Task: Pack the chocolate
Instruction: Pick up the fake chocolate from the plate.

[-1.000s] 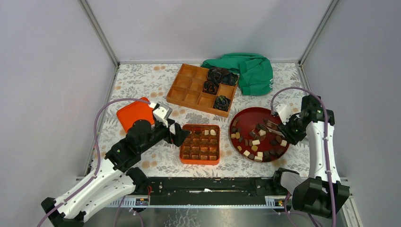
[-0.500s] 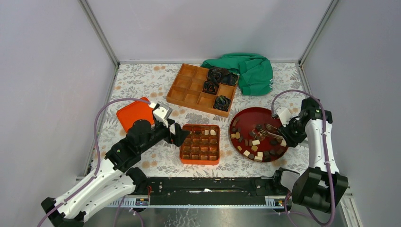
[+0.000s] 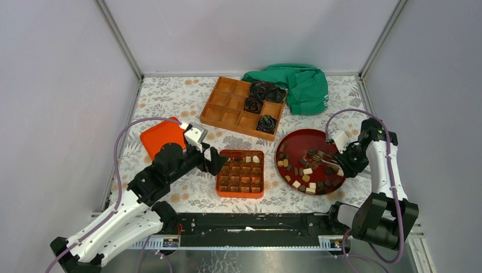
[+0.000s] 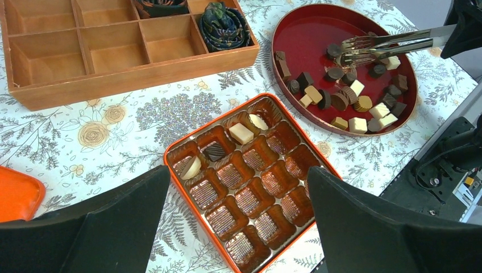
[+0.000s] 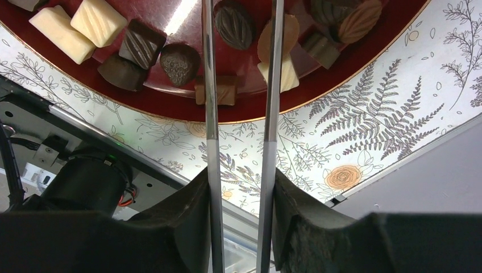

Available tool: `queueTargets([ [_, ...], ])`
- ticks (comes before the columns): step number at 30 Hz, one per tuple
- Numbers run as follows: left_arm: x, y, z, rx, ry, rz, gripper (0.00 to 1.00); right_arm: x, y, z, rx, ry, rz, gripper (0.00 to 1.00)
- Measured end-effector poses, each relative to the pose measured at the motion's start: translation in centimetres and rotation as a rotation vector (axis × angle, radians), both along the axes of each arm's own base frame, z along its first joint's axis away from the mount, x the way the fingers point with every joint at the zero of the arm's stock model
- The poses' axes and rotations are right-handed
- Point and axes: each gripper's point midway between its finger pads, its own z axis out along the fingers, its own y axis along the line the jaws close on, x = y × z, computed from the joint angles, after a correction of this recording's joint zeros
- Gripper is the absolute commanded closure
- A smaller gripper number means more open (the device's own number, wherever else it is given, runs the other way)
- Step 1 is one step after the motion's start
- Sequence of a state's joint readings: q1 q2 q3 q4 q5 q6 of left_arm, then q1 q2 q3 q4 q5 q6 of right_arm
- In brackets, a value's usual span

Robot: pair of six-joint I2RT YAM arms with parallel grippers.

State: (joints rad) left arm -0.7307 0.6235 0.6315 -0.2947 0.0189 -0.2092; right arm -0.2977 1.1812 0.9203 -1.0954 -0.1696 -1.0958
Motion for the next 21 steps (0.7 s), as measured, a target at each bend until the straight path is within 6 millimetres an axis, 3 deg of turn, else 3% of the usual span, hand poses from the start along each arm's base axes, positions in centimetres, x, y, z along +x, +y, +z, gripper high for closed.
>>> queueTargets([
  [9,0.3,0.2,-0.2,0.002,0.006,0.012,0.01,-0.2,0.2,0.2,0.009,0.006,0.009,0.95],
  [21,0.8,0.2,-1.1,0.010,0.044,0.035,0.05,0.2,0.7,2.0,0.032,-0.039,0.013,1.00],
])
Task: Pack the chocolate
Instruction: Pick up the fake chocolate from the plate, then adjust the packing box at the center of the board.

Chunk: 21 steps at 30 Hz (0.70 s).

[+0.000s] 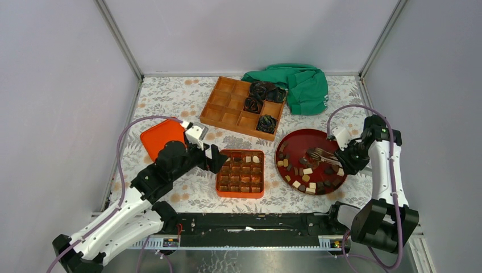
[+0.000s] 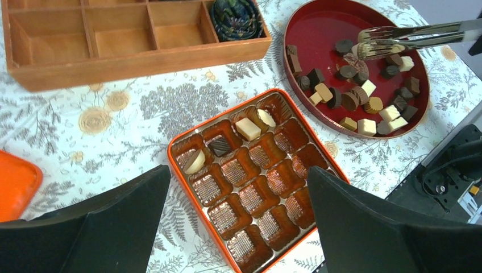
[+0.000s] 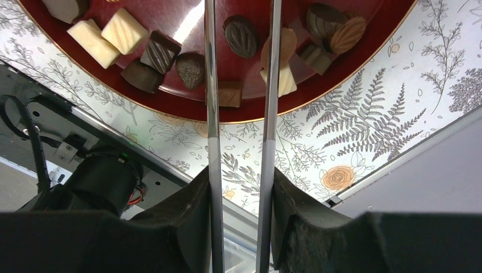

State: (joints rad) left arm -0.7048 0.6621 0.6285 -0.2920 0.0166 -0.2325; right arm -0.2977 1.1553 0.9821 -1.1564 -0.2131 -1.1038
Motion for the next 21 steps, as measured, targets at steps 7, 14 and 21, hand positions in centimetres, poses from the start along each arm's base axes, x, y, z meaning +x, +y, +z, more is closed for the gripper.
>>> queueTargets([
  [7,1.5,0.6,-4.5,0.043,0.188,0.165,0.40,0.4,1.1,0.8,0.059,-0.037,0.010,1.00],
  [14,1.7,2.8,-10.6,0.214,0.373,0.321,0.58,0.7,2.1,0.9,0.114,-0.055,0.019,1.00],
  [21,1.7,2.5,-13.0,0.289,0.455,0.327,0.55,0.9,2.8,1.1,0.150,-0.069,0.037,1.00],
])
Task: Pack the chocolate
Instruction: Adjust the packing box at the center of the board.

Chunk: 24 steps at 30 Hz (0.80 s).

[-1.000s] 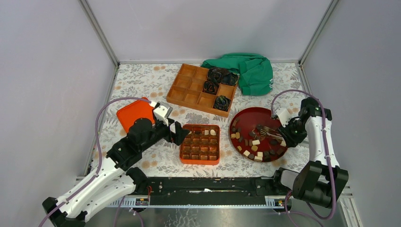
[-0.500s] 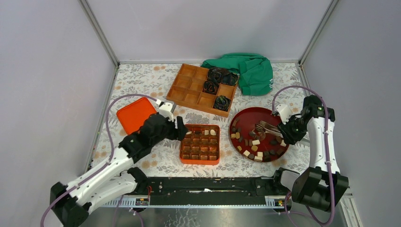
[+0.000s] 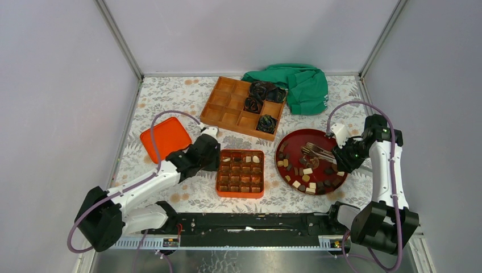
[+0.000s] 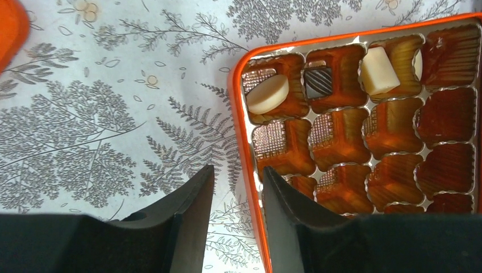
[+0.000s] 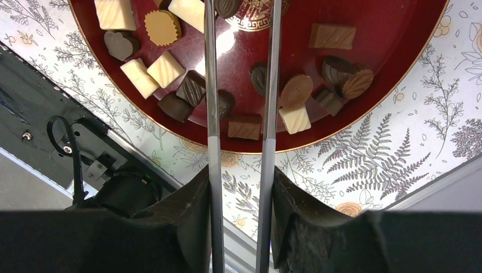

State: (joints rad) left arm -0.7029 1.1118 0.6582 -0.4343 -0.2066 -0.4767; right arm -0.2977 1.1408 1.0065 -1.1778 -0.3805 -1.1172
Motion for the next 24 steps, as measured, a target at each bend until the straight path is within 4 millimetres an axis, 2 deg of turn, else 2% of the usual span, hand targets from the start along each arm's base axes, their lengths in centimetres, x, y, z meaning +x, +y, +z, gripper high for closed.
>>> queueTargets([
  [3,0.0,-0.5,-0.7,0.004,0.039,-0.014,0.56,0.1,0.1,0.0,0.005,-0.005,0.009,1.00],
  [7,0.0,-0.9,-1.4,0.015,0.071,-0.023,0.61,0.1,0.4,0.1,0.019,-0.011,0.017,1.00],
  [15,0.7,-1.9,-2.8,0.055,0.137,-0.039,0.91,0.1,1.0,0.9,0.047,-0.029,0.032,1.00],
  [18,1.2,-2.2,-2.7,0.051,0.136,-0.037,1.00,0.1,1.3,1.6,0.064,-0.040,0.039,1.00],
  [22,1.1,-2.0,-2.5,0.060,0.132,-0.040,1.00,0.3,2.1,3.0,0.103,-0.063,0.051,1.00],
  [24,1.3,-1.9,-1.6,0.057,0.098,-0.037,1.00,0.4,2.6,4.0,0.130,-0.079,0.060,1.00],
])
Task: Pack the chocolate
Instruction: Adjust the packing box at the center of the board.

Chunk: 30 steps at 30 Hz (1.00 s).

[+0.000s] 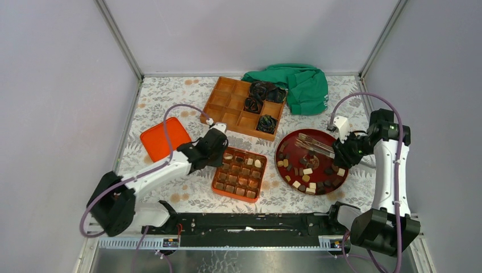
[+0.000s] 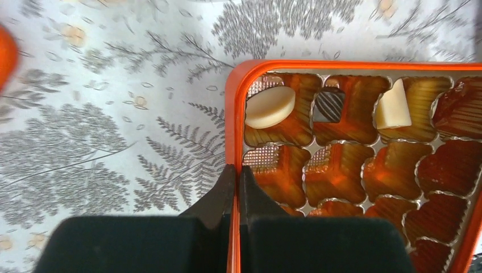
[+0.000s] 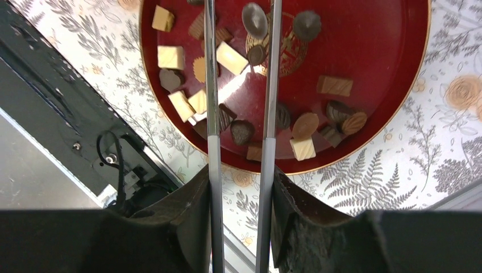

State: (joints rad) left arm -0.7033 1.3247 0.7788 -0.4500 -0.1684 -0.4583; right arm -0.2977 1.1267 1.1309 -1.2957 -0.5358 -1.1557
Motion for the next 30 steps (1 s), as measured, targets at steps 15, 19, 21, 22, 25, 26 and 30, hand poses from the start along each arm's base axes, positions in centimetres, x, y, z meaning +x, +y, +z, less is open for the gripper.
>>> queueTargets([
  [15,0.2,0.7,9.9,-0.114,-0.546,0.050,1.00,1.3,1.6,2.2,0.109,-0.028,0.020,1.00],
  [19,0.3,1.0,9.2,-0.074,-0.550,0.057,1.00,1.6,1.7,2.9,0.117,-0.047,0.023,1.00],
  [21,0.4,0.8,8.3,-0.042,-0.507,0.065,1.00,1.5,2.1,3.2,0.131,-0.048,0.030,1.00],
  [22,0.5,0.6,7.9,-0.021,-0.479,0.067,1.00,1.4,2.3,3.2,0.134,-0.045,0.038,1.00],
  [25,1.0,-0.6,6.3,0.027,-0.373,0.072,1.00,1.4,3.8,3.1,0.137,-0.035,0.087,1.00],
  [26,1.0,-0.9,5.6,0.025,-0.335,0.074,1.00,1.4,4.8,3.0,0.139,-0.035,0.120,1.00],
  [30,1.2,-0.2,3.1,0.013,-0.193,0.120,1.00,0.5,8.5,1.7,0.129,-0.006,0.246,1.00],
])
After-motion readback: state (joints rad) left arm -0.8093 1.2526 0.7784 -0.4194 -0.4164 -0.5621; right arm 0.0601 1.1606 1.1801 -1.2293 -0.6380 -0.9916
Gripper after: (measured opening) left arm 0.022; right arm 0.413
